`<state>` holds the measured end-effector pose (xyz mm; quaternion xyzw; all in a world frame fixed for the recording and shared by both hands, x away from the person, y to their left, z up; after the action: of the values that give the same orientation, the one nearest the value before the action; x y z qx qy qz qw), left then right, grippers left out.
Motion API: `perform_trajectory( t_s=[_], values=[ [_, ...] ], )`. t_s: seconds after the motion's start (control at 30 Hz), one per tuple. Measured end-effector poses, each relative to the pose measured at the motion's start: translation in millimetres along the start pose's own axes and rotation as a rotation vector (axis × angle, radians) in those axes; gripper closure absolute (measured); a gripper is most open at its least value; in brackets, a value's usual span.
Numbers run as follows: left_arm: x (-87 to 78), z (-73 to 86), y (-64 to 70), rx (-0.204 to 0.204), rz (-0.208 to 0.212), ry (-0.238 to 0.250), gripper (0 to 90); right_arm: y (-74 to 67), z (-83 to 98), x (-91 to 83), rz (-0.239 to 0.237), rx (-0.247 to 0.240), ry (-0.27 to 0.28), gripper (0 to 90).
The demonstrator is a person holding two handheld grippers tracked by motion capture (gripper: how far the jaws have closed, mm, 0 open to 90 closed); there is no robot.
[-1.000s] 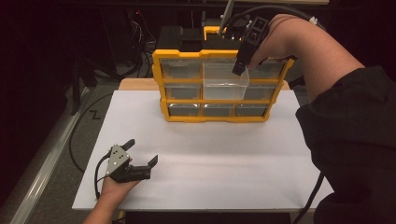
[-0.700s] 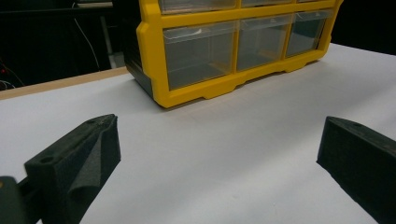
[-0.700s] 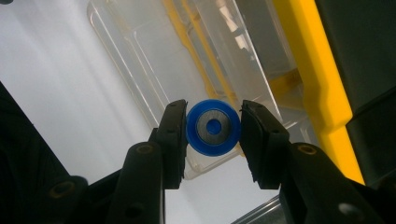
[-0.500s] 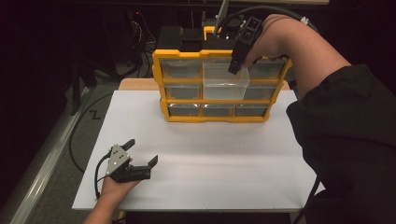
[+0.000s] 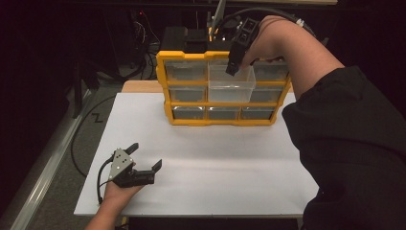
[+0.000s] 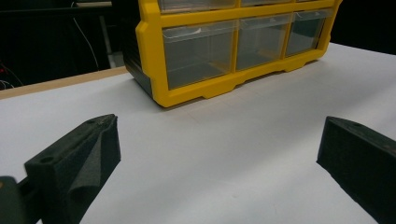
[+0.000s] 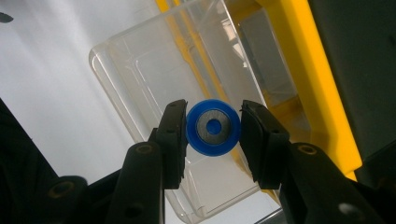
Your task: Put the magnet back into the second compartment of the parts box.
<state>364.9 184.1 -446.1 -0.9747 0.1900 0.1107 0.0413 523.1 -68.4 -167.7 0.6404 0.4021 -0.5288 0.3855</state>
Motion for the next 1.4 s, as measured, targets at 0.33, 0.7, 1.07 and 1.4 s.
perform_trajectory(
  t_s=[0.33, 0.7, 1.07, 1.4],
  values=[
    [0.0, 0.0, -0.2, 0.0, 0.0, 0.0, 0.0, 0.6, -1.1, -1.1, -0.006, 0.015, 0.01, 64.0],
    [0.4, 0.3, -0.5, 0.0, -0.002, -0.002, 0.0, -3.6, 5.2, -2.4, -0.028, 0.016, 0.031, 35.5],
    [0.7, 0.5, -0.2, 0.002, -0.003, -0.002, 0.0, -11.5, 19.8, -2.6, -0.028, 0.019, 0.043, 33.4],
    [-0.1, 0.2, 0.6, 0.006, -0.004, -0.002, 0.0, -19.4, 37.7, 0.4, -0.03, 0.019, 0.037, 33.1]
  ],
)
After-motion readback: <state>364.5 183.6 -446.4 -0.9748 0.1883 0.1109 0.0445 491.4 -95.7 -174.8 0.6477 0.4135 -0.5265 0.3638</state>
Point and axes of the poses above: each handheld gripper's, and its own axes: x roughly forward along the jaws, z roughly out of its underside, y roughly to its right, the point moved 7 cm from there along x, roughly forward along the jaws, and after that the axes turned 9 degrees about -z, right-handed, at the moved point
